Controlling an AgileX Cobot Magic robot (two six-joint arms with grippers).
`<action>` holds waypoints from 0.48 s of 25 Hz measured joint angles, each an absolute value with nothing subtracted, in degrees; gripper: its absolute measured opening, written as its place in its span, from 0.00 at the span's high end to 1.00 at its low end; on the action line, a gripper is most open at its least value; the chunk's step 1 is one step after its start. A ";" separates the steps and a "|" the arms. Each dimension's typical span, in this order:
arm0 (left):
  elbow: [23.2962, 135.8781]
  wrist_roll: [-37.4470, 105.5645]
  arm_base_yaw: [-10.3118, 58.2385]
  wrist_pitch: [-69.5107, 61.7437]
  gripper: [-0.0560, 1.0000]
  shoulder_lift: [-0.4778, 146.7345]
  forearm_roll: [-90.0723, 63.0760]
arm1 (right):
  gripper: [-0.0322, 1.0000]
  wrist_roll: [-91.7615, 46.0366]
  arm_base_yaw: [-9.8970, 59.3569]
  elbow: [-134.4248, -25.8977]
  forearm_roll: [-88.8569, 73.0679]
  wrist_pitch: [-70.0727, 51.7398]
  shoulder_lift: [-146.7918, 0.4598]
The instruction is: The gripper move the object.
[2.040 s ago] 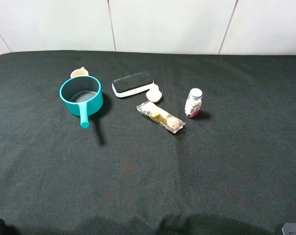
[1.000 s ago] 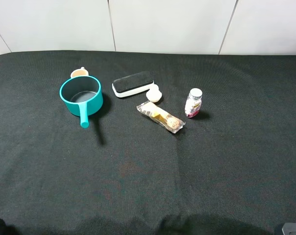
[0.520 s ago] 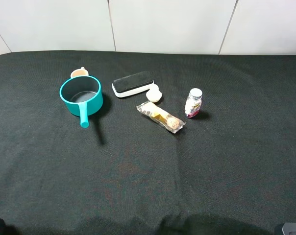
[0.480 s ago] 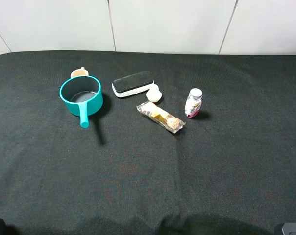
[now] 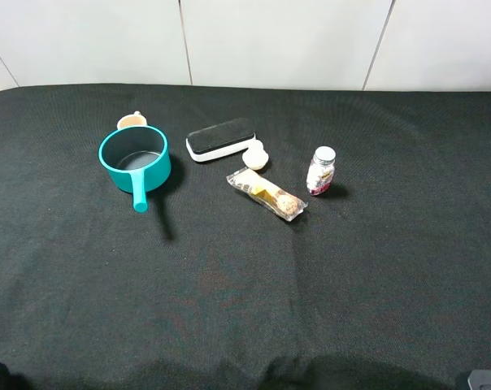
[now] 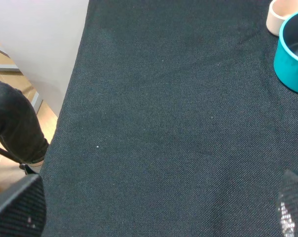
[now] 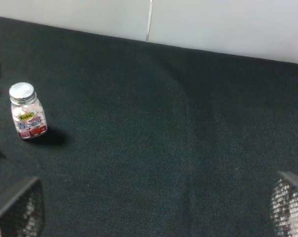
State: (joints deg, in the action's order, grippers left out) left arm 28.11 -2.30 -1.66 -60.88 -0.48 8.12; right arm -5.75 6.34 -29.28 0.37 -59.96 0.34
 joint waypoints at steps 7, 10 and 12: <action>28.11 -2.30 -1.66 -60.88 0.01 -0.48 8.12 | 0.30 -11.12 6.34 -29.28 0.37 -59.96 0.34; 28.11 -2.30 -1.66 -60.88 0.01 -0.48 8.12 | 0.30 -11.11 6.34 -29.28 -0.82 -59.96 0.34; 28.11 -2.30 -1.66 -60.88 0.01 -0.48 8.12 | 0.30 -9.98 6.34 -29.28 -1.90 -59.59 0.34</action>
State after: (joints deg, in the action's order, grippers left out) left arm 28.11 -2.30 -1.66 -60.88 -0.48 8.12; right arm -9.98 6.34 -29.28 -1.90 -59.59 0.34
